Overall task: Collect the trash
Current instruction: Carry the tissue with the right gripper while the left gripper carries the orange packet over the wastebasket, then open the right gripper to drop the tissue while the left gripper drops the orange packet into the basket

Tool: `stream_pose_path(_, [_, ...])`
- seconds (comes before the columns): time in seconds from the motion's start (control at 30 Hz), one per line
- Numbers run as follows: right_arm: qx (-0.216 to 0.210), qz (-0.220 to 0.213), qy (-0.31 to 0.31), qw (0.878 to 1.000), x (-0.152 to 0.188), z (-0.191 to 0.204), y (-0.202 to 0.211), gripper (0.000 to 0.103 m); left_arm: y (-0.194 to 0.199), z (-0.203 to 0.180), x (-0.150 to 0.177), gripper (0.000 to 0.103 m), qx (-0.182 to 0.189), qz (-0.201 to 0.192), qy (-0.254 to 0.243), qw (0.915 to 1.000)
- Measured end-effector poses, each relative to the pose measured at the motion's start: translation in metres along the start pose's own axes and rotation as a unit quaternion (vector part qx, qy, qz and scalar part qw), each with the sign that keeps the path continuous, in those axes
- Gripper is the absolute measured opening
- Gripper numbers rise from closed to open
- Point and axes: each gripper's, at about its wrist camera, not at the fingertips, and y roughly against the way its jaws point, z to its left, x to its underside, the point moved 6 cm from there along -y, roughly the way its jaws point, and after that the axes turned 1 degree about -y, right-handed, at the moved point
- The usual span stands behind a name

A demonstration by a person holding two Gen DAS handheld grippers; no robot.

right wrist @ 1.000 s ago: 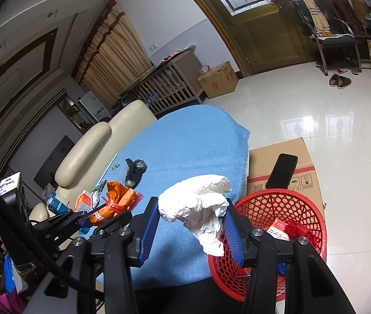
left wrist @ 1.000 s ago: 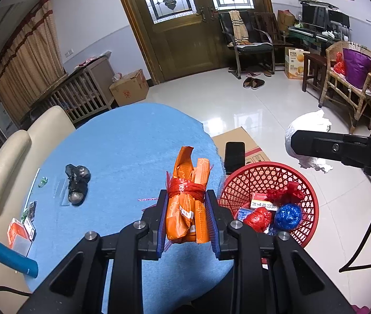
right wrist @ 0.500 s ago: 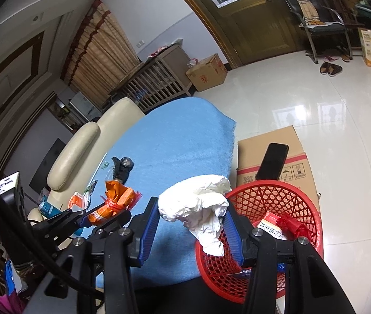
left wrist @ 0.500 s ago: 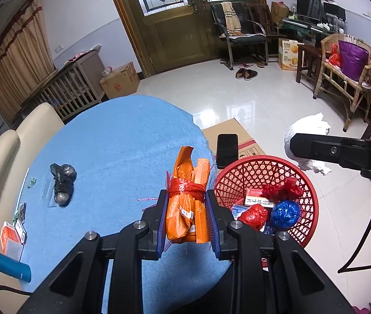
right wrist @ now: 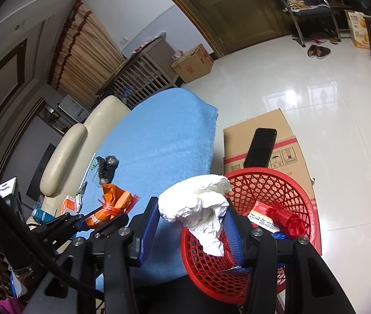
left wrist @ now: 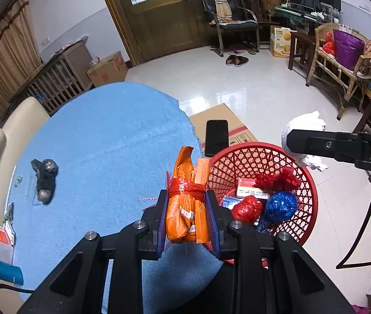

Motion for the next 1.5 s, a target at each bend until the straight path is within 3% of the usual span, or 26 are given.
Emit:
stream_pose_path(0.4, [0.012,0.018,-0.028,0.999,0.006,-0.022,-0.015,0.051,-0.017,-0.019,0.005,0.029,0.046,0.021,-0.014,0.9986])
stream_pose_path(0.9, [0.018,0.017,-0.050,0.998,0.004,-0.036,-0.013,0.052,-0.022,-0.035,0.009,0.029,0.059,0.028,-0.038,0.9971])
stream_pose_path(1.3, [0.012,0.025,-0.070,0.997,0.004,-0.041,-0.013,0.056,-0.019,-0.038,0.009,0.030,0.094,0.023,-0.034,0.9947])
stream_pose_path(1.33, [0.011,0.025,-0.073,0.997,0.004,-0.041,-0.013,0.056,-0.019,-0.039,0.009,0.031,0.095,0.023,-0.036,0.9945])
stream_pose_path(1.4, [0.010,0.026,-0.075,0.997,0.004,-0.042,-0.013,0.056,-0.018,-0.040,0.009,0.045,0.096,0.020,-0.038,0.9944])
stream_pose_path(1.5, [0.009,0.028,-0.077,0.997,0.004,-0.042,-0.014,0.057,-0.015,-0.038,0.009,0.050,0.094,0.013,-0.037,0.9948])
